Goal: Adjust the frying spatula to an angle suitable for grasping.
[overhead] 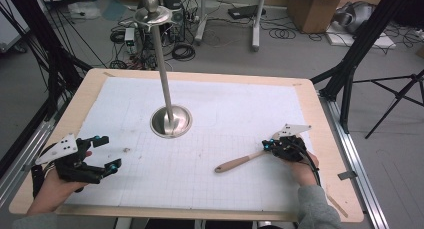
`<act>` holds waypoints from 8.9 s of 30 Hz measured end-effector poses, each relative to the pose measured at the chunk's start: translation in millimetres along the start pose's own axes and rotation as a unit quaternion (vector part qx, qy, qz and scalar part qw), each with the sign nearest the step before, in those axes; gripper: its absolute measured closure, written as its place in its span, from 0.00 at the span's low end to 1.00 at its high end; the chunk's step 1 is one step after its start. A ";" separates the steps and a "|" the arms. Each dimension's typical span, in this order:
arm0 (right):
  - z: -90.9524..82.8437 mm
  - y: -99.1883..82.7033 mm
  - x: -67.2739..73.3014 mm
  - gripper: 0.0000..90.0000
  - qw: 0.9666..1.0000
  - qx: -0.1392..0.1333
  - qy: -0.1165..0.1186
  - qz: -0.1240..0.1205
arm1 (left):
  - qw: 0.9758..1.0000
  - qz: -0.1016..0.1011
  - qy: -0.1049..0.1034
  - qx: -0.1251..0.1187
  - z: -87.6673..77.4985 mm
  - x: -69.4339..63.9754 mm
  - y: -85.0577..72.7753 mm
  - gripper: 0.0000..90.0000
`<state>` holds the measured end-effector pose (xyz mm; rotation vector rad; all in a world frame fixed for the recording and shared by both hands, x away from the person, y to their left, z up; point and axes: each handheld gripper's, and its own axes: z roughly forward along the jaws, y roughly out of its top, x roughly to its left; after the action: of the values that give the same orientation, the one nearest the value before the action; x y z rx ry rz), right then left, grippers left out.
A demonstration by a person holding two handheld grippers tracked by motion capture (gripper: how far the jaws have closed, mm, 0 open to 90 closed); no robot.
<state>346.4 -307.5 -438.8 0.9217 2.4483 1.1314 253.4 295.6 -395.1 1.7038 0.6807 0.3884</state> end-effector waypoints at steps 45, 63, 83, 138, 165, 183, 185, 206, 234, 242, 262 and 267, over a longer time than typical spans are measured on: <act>-4.3 -6.3 13.9 1.00 0.998 0.049 -0.036 0.021 | 1.000 -0.004 0.000 0.006 2.3 2.7 -5.1 0.07; -16.3 -13.0 30.0 1.00 0.997 0.060 -0.028 0.026 | 1.000 -0.005 -0.009 0.007 10.1 2.4 -3.7 0.07; -2.5 16.1 73.0 1.00 0.997 -0.010 0.064 -0.044 | 1.000 -0.005 -0.013 0.008 12.9 3.5 -3.3 0.07; 75.1 55.2 76.9 1.00 0.999 0.011 0.032 -0.031 | 1.000 -0.011 0.023 0.011 -22.0 -4.0 -14.0 0.07; 91.5 72.1 45.5 1.00 0.999 0.016 0.040 0.012 | 1.000 -0.014 0.014 0.022 -15.1 -1.7 -16.9 0.07; -0.6 67.0 45.1 1.00 0.999 0.008 0.034 -0.005 | 1.000 -0.011 -0.003 0.028 0.7 0.6 -14.3 0.07; -7.8 59.9 40.7 1.00 0.999 0.019 0.028 -0.010 | 0.999 -0.012 -0.004 0.029 3.7 1.0 -14.0 0.07; 8.1 26.3 12.5 1.00 0.991 0.127 0.024 -0.011 | 0.999 -0.013 -0.013 0.038 14.3 2.7 -14.8 0.07; 4.6 22.2 30.2 1.00 0.991 0.130 0.038 -0.021 | 0.999 -0.012 -0.011 0.041 13.5 2.3 -15.2 0.07; 3.5 19.0 30.3 1.00 0.992 0.123 0.036 -0.019 | 0.999 -0.012 -0.012 0.043 14.9 1.8 -15.3 0.07; 24.5 23.9 -5.4 1.00 0.998 0.043 0.010 0.047 | 0.998 -0.015 -0.010 0.054 15.9 3.6 -19.9 0.07; 34.8 25.9 -5.4 1.00 0.998 0.040 0.024 0.045 | 0.998 -0.016 -0.007 0.058 14.0 4.1 -22.0 0.07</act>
<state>378.9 -278.5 -441.7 1.0510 2.5292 1.1045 259.7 290.2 -420.2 1.8018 0.7317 0.3200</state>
